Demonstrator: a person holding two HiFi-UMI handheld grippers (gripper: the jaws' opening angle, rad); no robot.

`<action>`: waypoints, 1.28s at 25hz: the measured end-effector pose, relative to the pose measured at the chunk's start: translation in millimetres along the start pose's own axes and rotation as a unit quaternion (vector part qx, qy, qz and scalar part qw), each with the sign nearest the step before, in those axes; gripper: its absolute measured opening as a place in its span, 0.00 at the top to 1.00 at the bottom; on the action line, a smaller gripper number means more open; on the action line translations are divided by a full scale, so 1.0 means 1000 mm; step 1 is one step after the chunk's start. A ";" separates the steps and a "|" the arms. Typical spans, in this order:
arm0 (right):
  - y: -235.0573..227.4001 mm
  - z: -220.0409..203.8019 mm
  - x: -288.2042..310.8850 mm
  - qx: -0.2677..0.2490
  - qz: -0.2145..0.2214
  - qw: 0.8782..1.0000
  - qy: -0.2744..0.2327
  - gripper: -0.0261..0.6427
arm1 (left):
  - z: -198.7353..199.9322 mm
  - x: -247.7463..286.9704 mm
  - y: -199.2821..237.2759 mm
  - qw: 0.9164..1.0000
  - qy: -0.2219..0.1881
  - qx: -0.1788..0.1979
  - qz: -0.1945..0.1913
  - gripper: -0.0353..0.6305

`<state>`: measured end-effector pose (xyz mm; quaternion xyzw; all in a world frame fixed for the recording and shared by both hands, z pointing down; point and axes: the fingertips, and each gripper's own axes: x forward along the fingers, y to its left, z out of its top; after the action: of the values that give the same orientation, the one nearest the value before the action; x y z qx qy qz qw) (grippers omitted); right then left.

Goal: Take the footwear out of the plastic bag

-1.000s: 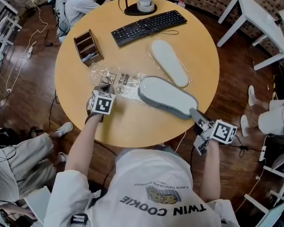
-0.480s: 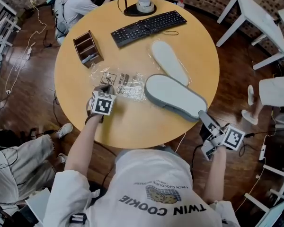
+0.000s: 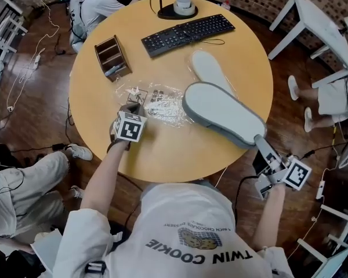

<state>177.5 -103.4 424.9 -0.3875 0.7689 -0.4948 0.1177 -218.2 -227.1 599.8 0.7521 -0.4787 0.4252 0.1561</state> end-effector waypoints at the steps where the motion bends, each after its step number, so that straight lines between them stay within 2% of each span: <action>1: 0.004 0.001 0.005 0.000 0.007 1.000 -0.001 0.87 | 0.000 0.000 0.000 1.000 -0.001 -0.001 -0.001 0.94; 6: 0.020 -0.004 0.042 -0.005 0.038 0.999 0.011 0.87 | -0.001 0.000 0.001 1.000 -0.008 -0.004 -0.010 0.94; 25: 0.057 -0.053 0.220 0.003 0.102 0.990 0.093 0.87 | -0.002 -0.004 0.001 0.998 -0.037 -0.009 -0.044 0.94; 32: 0.049 -0.077 0.259 0.035 0.096 0.989 0.106 0.87 | -0.001 -0.006 0.001 0.998 -0.045 -0.005 -0.053 0.94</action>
<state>-63.4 -226.2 473.1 -0.2528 0.7928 -0.5462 0.0959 -220.7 -223.4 596.0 0.7939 -0.4469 0.3799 0.1602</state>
